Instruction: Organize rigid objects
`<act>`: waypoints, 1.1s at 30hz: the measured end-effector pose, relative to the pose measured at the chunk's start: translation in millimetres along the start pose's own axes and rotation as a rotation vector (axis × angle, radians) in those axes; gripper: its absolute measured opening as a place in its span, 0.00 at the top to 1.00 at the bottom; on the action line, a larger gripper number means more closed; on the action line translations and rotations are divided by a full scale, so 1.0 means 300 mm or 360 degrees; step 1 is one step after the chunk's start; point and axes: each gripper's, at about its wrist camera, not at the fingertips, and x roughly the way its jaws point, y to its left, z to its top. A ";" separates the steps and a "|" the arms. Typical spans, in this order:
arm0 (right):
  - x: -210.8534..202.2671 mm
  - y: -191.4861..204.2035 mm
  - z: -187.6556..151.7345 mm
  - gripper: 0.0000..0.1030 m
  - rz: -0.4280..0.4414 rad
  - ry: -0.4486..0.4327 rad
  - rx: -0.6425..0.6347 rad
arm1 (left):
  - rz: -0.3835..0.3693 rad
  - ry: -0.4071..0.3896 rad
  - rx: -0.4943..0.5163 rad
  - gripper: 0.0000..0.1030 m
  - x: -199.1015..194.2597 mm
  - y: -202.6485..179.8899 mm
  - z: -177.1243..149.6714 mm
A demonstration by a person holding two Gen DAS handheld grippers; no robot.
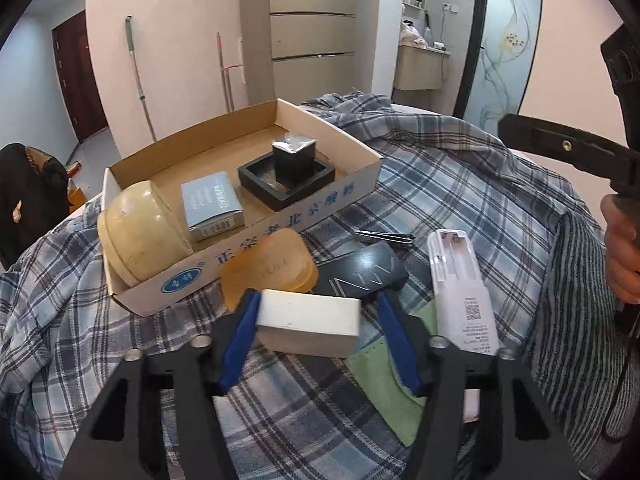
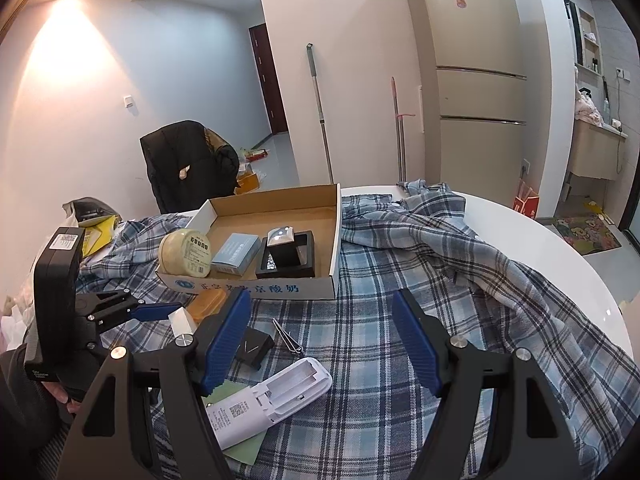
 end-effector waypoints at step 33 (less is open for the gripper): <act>0.211 0.136 -0.005 0.33 0.0087 0.0417 -0.0258 | 0.0421 -0.0045 -0.0477 0.50 -0.137 0.148 -0.097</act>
